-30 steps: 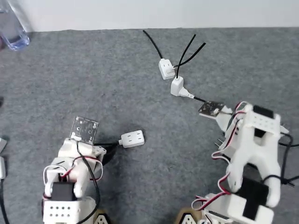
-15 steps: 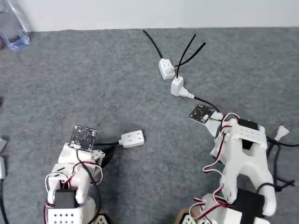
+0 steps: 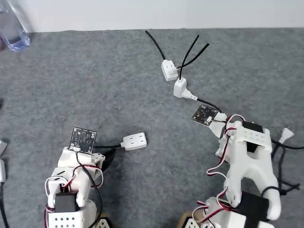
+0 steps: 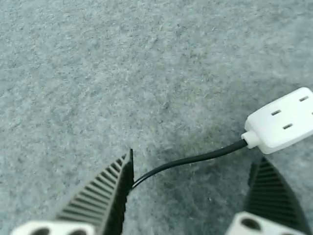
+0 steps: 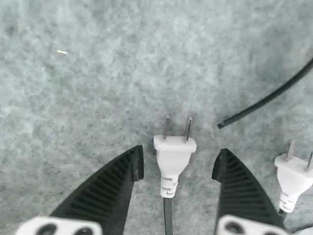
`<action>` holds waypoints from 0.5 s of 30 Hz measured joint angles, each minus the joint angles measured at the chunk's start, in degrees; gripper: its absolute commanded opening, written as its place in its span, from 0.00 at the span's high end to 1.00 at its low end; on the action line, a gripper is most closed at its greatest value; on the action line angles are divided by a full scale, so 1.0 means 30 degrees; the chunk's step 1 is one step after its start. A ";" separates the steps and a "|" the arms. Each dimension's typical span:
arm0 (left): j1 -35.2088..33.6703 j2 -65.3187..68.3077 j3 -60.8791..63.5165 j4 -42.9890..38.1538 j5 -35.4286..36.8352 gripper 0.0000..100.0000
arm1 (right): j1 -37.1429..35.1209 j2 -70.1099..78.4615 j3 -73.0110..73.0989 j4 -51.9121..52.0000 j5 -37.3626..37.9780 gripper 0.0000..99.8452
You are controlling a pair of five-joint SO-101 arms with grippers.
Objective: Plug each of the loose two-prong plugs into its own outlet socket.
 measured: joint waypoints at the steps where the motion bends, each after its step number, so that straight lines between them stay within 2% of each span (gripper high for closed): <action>1: 0.0000 0.0000 0.0000 0.0000 0.0000 0.65 | 0.0059 0.0000 0.0000 0.0000 0.0000 0.76; 10: 0.0000 0.0000 0.0000 0.0000 0.0000 0.65 | 0.0029 0.2491 -0.0029 -0.1524 0.0088 0.76; 15: 0.0000 0.0000 0.0000 0.0000 0.0000 0.65 | 0.0176 0.3194 -0.0674 -0.1143 -0.0264 0.76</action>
